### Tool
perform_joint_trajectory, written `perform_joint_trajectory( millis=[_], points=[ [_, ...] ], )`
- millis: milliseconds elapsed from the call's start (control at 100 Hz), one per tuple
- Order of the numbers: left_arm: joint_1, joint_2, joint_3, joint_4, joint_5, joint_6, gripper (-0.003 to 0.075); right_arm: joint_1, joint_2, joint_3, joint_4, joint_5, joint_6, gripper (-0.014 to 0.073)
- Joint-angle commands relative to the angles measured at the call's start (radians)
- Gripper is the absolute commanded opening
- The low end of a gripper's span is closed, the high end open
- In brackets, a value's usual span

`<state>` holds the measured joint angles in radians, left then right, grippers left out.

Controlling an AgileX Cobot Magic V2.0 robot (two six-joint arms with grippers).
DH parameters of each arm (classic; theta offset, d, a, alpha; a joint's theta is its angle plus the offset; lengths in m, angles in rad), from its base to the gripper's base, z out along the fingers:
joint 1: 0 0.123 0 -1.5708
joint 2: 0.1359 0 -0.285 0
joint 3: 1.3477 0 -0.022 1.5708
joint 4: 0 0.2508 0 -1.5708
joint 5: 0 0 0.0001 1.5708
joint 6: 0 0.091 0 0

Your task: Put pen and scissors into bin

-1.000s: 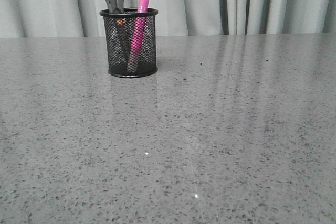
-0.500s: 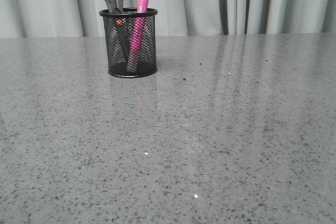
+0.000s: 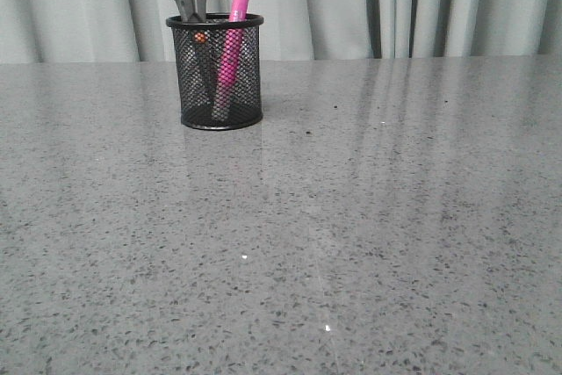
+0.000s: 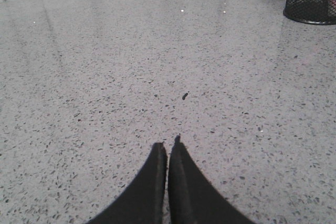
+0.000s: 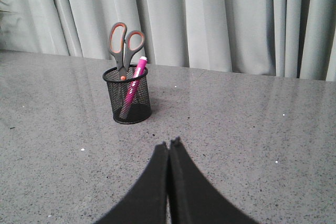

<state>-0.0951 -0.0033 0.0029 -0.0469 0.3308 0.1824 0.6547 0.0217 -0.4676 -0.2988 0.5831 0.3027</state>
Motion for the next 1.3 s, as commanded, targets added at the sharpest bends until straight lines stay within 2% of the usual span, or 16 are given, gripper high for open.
perform_joint_trajectory(
  millis=[0,50,120,210,290,390,450,520,590,870,1030,1290],
  points=[
    [0.002,-0.032,0.043,-0.003,-0.053,-0.011,-0.0019,0.000,0.022,-0.018,-0.016,-0.081,-0.006,-0.0070],
    [0.002,-0.032,0.043,-0.003,-0.053,-0.011,-0.0019,0.000,0.022,-0.013,-0.016,-0.080,-0.006,-0.0070],
    [0.002,-0.032,0.043,-0.003,-0.053,-0.011,-0.0019,-0.012,0.022,0.013,-0.082,-0.056,-0.006,-0.0070],
    [0.002,-0.032,0.043,-0.003,-0.053,-0.011,-0.0019,-0.071,0.022,0.080,-0.080,-0.127,-0.008,-0.0070],
    [0.002,-0.032,0.043,-0.003,-0.053,-0.011,-0.0019,-0.157,0.036,0.169,-0.016,-0.269,-0.062,-0.0070],
    [0.002,-0.032,0.043,-0.003,-0.053,-0.011,-0.0019,-0.300,0.066,0.330,0.151,-0.497,-0.199,-0.0070],
    [0.002,-0.032,0.043,-0.003,-0.053,-0.011,-0.0019,-0.360,0.081,0.413,0.169,-0.629,-0.223,-0.0070],
    [0.002,-0.032,0.043,-0.003,-0.053,-0.011,-0.0019,-0.413,0.087,0.490,0.169,-0.684,-0.223,-0.0070],
    [0.002,-0.032,0.043,-0.003,-0.053,-0.011,-0.0019,-0.447,0.085,0.487,0.169,-0.548,-0.223,-0.0070],
    [0.002,-0.032,0.043,-0.003,-0.053,-0.011,-0.0019,-0.484,0.059,0.493,0.169,-0.343,-0.223,-0.0070],
    [0.002,-0.032,0.043,-0.003,-0.053,-0.011,-0.0019,-0.484,-0.054,0.493,0.165,-0.289,-0.225,-0.0070],
    [0.002,-0.032,0.043,-0.003,-0.053,-0.011,-0.0019,-0.484,-0.051,0.493,0.164,-0.290,-0.225,-0.0070]
  ],
)
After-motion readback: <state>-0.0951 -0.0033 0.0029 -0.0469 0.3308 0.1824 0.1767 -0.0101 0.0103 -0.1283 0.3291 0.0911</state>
